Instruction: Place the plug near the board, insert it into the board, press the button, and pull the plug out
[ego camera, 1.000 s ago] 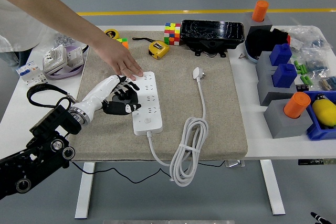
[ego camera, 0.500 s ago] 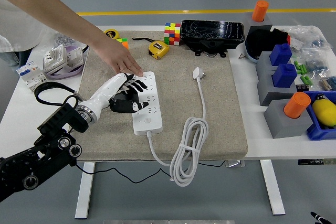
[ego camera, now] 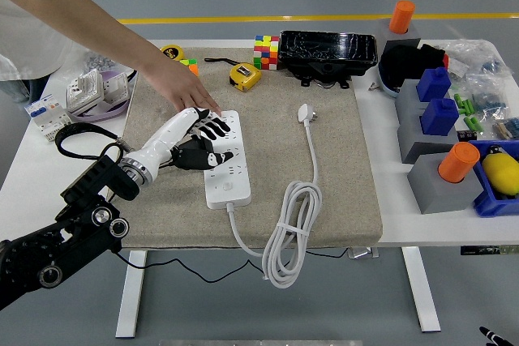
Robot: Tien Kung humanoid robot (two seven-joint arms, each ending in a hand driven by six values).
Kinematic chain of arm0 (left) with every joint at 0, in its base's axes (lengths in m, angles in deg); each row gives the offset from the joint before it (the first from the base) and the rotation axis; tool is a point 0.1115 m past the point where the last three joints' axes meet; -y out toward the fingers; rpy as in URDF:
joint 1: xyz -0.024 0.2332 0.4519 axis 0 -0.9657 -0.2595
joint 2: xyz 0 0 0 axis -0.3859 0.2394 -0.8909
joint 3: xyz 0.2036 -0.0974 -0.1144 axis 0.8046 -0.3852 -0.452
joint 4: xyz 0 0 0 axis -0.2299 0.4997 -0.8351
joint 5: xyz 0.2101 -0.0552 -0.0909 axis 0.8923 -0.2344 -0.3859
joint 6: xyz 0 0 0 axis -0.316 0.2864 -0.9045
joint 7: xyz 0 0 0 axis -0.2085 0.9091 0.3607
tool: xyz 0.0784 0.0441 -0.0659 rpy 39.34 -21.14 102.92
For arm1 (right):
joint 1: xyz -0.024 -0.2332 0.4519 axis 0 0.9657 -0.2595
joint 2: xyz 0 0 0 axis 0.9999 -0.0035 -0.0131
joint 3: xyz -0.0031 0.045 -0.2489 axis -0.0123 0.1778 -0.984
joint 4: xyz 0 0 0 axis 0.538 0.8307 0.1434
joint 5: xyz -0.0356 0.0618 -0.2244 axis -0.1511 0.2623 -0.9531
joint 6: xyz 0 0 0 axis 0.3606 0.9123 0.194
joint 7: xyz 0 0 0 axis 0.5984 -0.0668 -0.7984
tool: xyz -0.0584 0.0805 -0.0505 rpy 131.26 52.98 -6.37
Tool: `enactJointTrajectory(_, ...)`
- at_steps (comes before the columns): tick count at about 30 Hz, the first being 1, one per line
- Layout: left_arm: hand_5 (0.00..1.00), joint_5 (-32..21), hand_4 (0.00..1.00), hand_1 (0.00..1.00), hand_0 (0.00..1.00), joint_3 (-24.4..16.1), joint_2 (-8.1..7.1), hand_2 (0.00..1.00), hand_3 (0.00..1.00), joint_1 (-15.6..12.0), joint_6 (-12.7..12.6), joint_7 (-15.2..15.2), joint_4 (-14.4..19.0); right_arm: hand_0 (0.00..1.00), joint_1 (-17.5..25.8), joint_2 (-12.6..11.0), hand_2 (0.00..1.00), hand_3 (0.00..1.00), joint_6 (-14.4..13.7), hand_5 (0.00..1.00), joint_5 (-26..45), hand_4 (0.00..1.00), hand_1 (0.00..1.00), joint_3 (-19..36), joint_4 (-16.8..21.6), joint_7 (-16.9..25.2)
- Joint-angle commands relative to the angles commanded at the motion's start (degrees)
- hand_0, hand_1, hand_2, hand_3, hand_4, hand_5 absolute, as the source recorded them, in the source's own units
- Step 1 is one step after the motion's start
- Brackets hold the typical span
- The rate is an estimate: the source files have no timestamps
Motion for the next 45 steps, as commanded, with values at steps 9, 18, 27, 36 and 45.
enactJointTrajectory(9,0.167,2.3,0.856,0.552,0.386,-2.9,-1.2,0.568,0.553,-1.8,-0.6,0.6,4.5,0.665,0.0,0.0,0.66,0.587,0.0,0.526,-0.1,0.929,0.673,0.0,0.1,0.0)
enactJointTrajectory(18,0.213,11.5,0.831,0.611,0.466,-5.2,-4.08,0.589,0.568,-7.8,-5.0,3.0,10.3,0.665,0.0,0.0,0.66,0.587,0.0,0.527,-0.2,0.929,0.673,0.2,0.0,0.0)
enactJointTrajectory(27,0.252,9.6,0.805,0.699,0.662,-4.2,-4.32,0.66,0.606,-8.4,-2.8,5.0,9.3,0.665,-0.3,-0.1,0.66,0.587,0.0,0.527,-0.1,0.93,0.673,-0.3,0.1,0.1)
enactJointTrajectory(36,0.264,9.5,0.789,0.708,0.682,-3.0,-3.69,0.67,0.61,-7.5,-1.5,6.7,6.7,0.665,-0.2,-0.3,0.66,0.587,0.0,0.527,0.0,0.93,0.673,-0.6,0.0,0.0)
enactJointTrajectory(45,0.274,11.2,0.785,0.706,0.674,-3.5,-4.03,0.667,0.606,-7.9,-1.9,8.0,6.0,0.664,0.1,-0.1,0.66,0.587,0.1,0.526,-0.1,0.93,0.673,-0.2,0.0,0.0)
